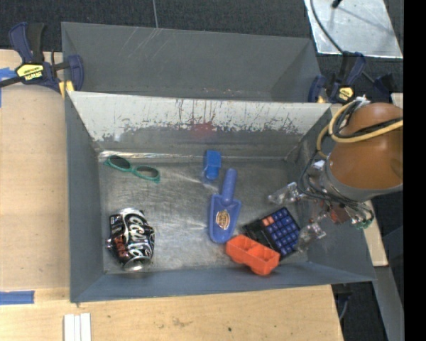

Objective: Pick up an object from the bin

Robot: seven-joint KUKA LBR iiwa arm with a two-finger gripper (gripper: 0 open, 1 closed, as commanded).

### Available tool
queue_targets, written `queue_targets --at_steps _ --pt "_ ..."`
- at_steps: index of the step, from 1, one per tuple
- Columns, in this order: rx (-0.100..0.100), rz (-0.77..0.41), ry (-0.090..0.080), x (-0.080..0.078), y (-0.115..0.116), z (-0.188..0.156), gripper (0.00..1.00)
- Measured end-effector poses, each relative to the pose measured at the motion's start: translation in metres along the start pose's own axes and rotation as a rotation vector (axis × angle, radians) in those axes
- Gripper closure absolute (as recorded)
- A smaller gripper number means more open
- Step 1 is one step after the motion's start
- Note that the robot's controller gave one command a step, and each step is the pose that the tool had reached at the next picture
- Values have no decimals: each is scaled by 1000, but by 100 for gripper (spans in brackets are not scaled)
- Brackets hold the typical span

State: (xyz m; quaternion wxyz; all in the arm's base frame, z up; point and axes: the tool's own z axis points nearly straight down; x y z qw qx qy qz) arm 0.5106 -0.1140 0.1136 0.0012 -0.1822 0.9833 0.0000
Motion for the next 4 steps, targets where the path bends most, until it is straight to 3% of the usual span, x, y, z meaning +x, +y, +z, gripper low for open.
queue_targets --at_steps 1,2,3,4 --pt "8 382 -15 14 14 35 100" --pt "8 382 -15 14 14 35 100" --pt "-1 396 5 -2 11 -8 100" --pt "0 414 1 -20 16 -63 100"
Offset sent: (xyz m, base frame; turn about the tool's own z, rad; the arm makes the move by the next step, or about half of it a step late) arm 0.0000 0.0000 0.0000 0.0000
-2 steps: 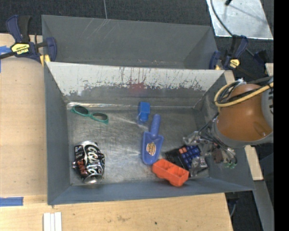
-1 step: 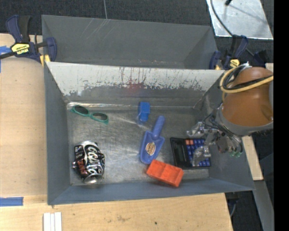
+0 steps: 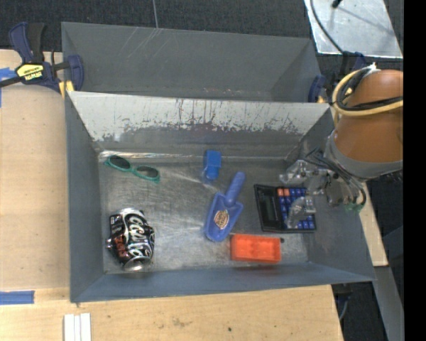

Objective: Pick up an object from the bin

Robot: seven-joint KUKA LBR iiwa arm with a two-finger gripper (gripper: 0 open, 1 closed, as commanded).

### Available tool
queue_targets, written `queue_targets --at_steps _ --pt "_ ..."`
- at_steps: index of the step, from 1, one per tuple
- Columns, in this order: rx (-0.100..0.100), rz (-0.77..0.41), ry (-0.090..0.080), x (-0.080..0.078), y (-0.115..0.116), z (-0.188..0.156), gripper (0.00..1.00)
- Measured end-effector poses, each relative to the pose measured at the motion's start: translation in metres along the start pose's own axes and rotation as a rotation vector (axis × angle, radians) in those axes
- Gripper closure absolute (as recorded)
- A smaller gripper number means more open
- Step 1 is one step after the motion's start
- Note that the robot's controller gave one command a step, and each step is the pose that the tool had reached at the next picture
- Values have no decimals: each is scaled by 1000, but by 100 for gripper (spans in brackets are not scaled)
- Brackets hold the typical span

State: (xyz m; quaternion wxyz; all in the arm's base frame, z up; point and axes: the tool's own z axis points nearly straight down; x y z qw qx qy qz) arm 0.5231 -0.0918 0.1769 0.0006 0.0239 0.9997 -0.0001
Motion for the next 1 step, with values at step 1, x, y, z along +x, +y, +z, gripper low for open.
queue_targets --at_steps 1 --pt "0 -8 0 22 -6 -45 100"
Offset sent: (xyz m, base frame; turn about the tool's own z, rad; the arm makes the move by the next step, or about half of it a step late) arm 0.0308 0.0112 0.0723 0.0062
